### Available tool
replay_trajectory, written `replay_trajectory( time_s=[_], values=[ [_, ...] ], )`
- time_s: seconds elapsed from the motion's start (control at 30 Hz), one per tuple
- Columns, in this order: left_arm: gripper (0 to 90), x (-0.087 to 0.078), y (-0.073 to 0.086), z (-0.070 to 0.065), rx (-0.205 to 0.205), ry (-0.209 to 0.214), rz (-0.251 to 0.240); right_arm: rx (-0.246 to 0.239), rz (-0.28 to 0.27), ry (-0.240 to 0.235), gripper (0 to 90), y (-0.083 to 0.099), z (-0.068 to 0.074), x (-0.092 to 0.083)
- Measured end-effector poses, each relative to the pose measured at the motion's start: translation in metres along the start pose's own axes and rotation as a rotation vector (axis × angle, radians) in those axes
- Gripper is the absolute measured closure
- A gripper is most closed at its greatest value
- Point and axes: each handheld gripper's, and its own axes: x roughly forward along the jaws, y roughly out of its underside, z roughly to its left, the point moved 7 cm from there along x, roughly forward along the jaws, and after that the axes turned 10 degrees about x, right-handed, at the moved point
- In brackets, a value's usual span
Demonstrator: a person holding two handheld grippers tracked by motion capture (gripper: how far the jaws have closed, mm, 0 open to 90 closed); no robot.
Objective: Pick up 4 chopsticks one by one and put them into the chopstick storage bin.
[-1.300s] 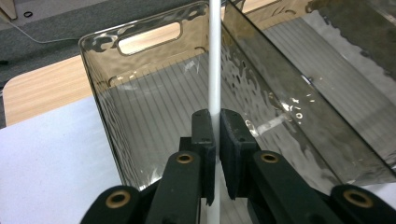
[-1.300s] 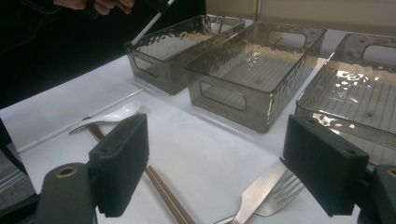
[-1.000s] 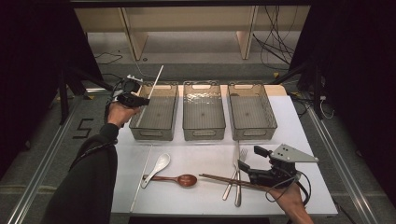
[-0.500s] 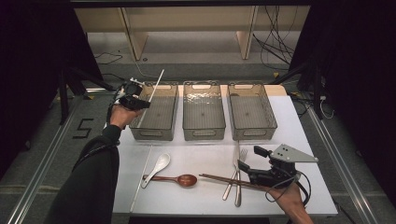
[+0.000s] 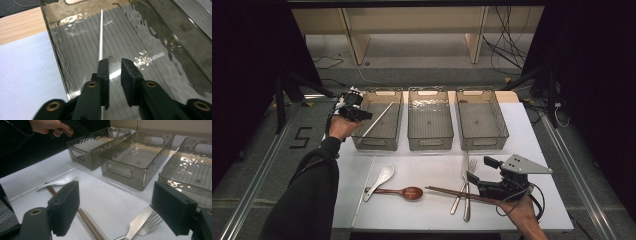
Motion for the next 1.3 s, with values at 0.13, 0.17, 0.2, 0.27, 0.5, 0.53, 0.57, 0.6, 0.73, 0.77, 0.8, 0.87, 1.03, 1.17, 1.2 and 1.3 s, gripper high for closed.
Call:
replay_trajectory(
  time_s=[0.13, 0.17, 0.2, 0.27, 0.5, 0.53, 0.57, 0.6, 0.73, 0.77, 0.8, 0.87, 1.03, 1.17, 1.2, 1.3],
  values=[
    [61.0, -0.014, 0.003, -0.009, -0.028, 0.038, -0.013, -0.001, -0.002, 0.000, 23.4, 0.000, 0.001, -0.001],
    [57.9, -0.018, 0.004, -0.012, -0.032, 0.049, -0.012, -0.001, -0.002, -0.001, 23.5, 0.000, 0.001, -0.001],
    [54.0, -0.022, 0.005, -0.016, -0.035, 0.061, -0.009, -0.001, -0.002, 0.000, 23.4, 0.000, 0.001, -0.001],
    [46.6, -0.032, 0.011, -0.026, -0.009, 0.076, 0.011, -0.001, 0.000, 0.002, 23.4, 0.000, 0.001, -0.001],
    [31.7, -0.053, 0.032, -0.053, 0.013, 0.100, 0.029, -0.001, 0.000, 0.002, 23.4, 0.000, 0.001, 0.000],
    [30.4, -0.055, 0.035, -0.055, 0.016, 0.101, 0.039, -0.001, 0.001, 0.004, 23.4, 0.000, 0.001, 0.000],
    [28.4, -0.056, 0.038, -0.057, 0.024, 0.103, 0.055, 0.001, 0.000, 0.003, 23.4, 0.000, 0.001, 0.000],
    [25.8, -0.058, 0.040, -0.059, 0.031, 0.098, 0.059, 0.001, -0.001, 0.002, 23.4, -0.001, 0.002, 0.000],
    [22.1, -0.065, 0.051, -0.069, 0.060, 0.109, 0.085, -0.004, -0.002, 0.000, 23.4, -0.001, 0.003, 0.000],
    [21.6, -0.065, 0.054, -0.070, 0.059, 0.102, 0.091, -0.007, -0.002, 0.001, 23.4, -0.001, 0.003, 0.000],
    [21.1, -0.066, 0.057, -0.072, 0.055, 0.105, 0.096, -0.009, -0.001, 0.001, 23.4, -0.001, 0.003, 0.000],
    [20.1, -0.066, 0.064, -0.073, 0.049, 0.110, 0.110, -0.006, -0.002, -0.001, 23.4, -0.001, 0.003, -0.001],
    [17.8, -0.066, 0.079, -0.079, 0.053, 0.110, 0.143, -0.007, -0.004, 0.003, 23.4, -0.001, 0.002, -0.001],
    [16.2, -0.069, 0.087, -0.081, 0.052, 0.102, 0.143, -0.010, -0.004, 0.003, 23.4, -0.001, 0.003, -0.001],
    [16.0, -0.069, 0.089, -0.082, 0.056, 0.105, 0.148, -0.011, -0.003, 0.005, 23.4, -0.001, 0.003, -0.001],
    [15.6, -0.071, 0.095, -0.085, 0.061, 0.102, 0.152, -0.011, -0.004, 0.005, 23.4, -0.001, 0.003, -0.002]
  ],
)
